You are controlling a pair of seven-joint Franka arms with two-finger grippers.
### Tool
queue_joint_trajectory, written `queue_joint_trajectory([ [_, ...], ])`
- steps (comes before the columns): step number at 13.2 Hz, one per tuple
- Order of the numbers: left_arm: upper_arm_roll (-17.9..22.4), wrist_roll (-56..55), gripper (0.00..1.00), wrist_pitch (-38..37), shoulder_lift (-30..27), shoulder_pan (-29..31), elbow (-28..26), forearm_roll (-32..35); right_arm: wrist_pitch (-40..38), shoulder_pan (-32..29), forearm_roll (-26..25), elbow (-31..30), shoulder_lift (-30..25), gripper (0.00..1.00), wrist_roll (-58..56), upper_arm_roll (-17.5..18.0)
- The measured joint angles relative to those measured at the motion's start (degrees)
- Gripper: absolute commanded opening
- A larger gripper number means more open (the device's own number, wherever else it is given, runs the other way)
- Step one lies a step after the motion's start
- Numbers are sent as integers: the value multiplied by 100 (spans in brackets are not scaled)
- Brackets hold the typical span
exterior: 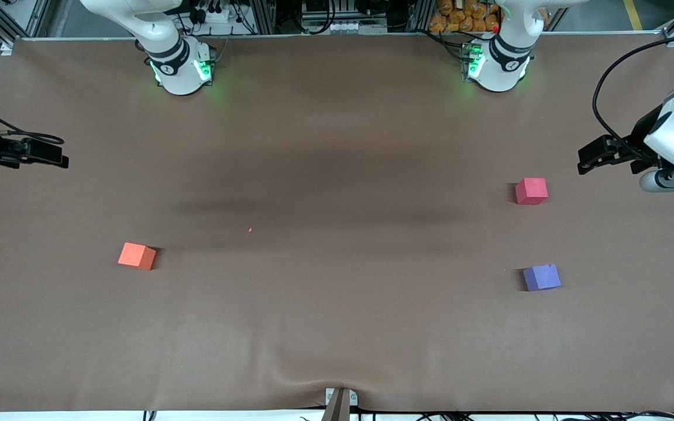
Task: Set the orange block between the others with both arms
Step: 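Reach the right gripper down to the orange block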
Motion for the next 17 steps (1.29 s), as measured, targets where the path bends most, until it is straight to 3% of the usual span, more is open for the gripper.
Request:
queue_joint_trajectory([
  [8, 4, 0, 100, 0, 0, 19, -1, 0, -5, -284, 10, -100, -374, 100, -7, 228],
  [14, 5, 0, 100, 0, 0, 20, -1, 0, 154, -311, -163, -215, -362, 100, -7, 273],
  [17, 4, 0, 100, 0, 0, 18, 5, 0, 578, -227, -164, -334, -68, 100, -7, 347],
])
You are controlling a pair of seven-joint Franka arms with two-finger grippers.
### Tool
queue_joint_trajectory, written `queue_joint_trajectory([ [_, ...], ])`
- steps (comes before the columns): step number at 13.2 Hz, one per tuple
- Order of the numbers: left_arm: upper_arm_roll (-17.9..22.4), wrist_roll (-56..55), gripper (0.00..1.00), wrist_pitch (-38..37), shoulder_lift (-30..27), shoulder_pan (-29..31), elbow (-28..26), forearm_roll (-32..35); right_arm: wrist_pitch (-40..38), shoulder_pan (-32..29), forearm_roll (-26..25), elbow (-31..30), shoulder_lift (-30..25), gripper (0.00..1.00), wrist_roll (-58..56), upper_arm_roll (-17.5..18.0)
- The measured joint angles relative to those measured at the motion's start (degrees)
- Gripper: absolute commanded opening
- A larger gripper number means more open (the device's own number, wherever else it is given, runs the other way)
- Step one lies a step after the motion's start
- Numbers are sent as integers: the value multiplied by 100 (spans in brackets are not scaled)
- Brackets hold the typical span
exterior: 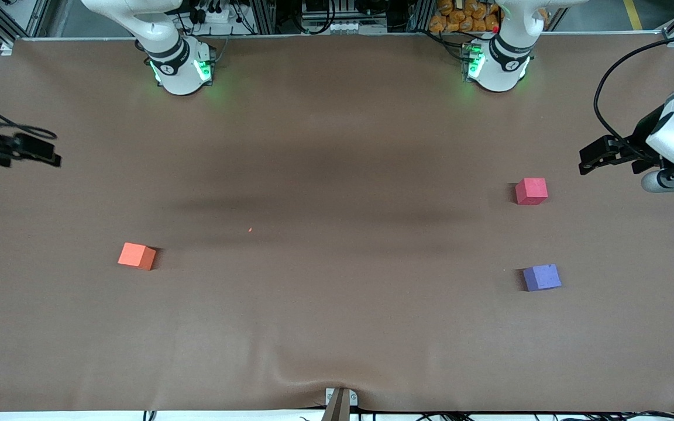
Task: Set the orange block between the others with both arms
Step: 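Reach the right gripper down to the orange block, then close the right gripper on the orange block and lift it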
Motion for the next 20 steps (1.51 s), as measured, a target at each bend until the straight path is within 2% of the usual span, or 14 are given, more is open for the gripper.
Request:
queue_joint_trajectory([
  [4, -3, 0, 100, 0, 0, -6, 5, 0, 889, 144, -32, -139, 1049, 100, 6, 5],
  [11, 0, 0, 100, 0, 0, -5, 8, 0, 2045, -361, -40, -144, 2309, 100, 3, -37],
  [15, 14, 0, 100, 0, 0, 5, 8, 0, 2718, -445, 33, -138, 2835, 100, 5, -38],
  [18, 17, 0, 100, 0, 0, 5, 8, 0, 3045, -445, 408, -135, 3049, 100, 132, -29],
  [20, 13, 0, 100, 0, 0, 1, 8, 0, 3100, -431, 476, -136, 3173, 100, 227, -13],
])
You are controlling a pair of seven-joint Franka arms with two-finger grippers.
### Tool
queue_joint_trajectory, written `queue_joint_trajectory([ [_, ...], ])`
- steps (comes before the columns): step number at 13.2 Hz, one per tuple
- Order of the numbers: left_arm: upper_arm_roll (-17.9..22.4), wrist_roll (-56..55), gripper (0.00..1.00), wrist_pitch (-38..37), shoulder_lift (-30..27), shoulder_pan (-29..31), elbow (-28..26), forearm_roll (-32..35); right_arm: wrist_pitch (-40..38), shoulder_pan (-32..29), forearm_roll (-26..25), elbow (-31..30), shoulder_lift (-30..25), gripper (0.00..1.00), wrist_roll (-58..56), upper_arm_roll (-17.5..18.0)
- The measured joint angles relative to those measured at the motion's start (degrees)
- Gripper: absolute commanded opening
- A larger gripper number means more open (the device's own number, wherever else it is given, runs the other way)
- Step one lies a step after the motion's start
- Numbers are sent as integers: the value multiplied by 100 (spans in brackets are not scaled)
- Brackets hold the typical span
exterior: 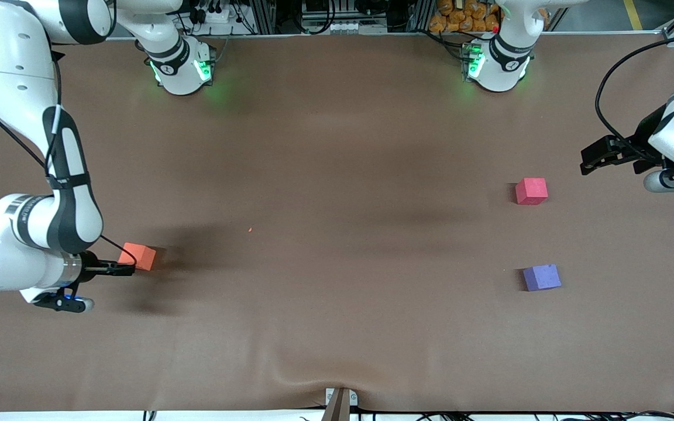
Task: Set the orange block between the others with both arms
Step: 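Close the right gripper on the orange block and lift it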
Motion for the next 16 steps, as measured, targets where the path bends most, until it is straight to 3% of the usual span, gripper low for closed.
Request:
queue_joint_trajectory([
  [8, -23, 0, 100, -116, -101, -12, 71, 0, 357, 36, 33, -209, 340, 97, 23, 14],
  [10, -21, 0, 100, -121, -111, -11, 80, 0, 440, 83, 33, -336, 391, 68, 25, 24],
  [11, -21, 0, 100, -123, -110, -12, 80, 0, 440, 95, 33, -374, 404, 58, 24, 24],
  [13, -32, 0, 100, -127, -110, -19, 80, 0, 431, 99, 30, -421, 408, 47, 19, 23],
  [16, -180, 0, 100, -128, -110, -38, 80, 0, 427, 115, 25, -421, 396, 40, 16, 23],
])
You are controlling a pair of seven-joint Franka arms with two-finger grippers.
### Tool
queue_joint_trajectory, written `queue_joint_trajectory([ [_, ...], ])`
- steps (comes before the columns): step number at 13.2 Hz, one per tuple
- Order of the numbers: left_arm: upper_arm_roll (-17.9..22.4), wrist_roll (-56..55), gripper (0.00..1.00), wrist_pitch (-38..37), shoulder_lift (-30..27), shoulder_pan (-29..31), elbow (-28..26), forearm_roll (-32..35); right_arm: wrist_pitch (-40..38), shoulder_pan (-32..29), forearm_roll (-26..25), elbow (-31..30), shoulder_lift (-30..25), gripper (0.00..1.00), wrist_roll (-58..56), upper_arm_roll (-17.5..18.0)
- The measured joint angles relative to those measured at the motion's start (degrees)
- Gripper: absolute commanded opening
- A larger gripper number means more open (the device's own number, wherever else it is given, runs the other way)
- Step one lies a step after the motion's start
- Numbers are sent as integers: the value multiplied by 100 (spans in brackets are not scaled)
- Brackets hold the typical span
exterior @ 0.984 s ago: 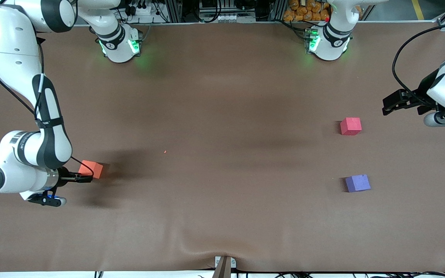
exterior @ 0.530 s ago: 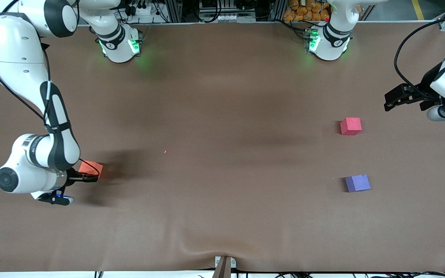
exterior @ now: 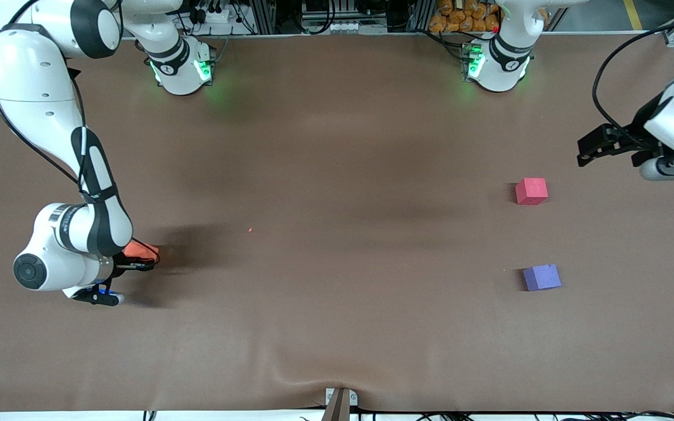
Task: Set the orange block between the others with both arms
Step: 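Close the right gripper on the orange block and lift it, then set the orange block mid-table with the right gripper while the left gripper approaches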
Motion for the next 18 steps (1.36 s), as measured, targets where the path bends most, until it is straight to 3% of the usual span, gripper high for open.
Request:
queue_joint_trajectory([
  [4, -128, 0, 100, -4, 0, -16, 0, 0, 60, 262, 24, 184, -45, 40, -4, 44],
  [8, -124, -6, 100, -9, 27, 21, -6, 0, 62, 823, 71, 401, -235, 41, 17, 404],
  [13, 1, 51, 100, 542, 466, 837, -16, -153, 133, 2130, 976, 400, -284, 41, 121, 448],
  [18, -79, -1, 100, 1181, 894, 1039, -24, -973, 1417, 3450, 1035, 311, -91, 41, 1676, 430],
])
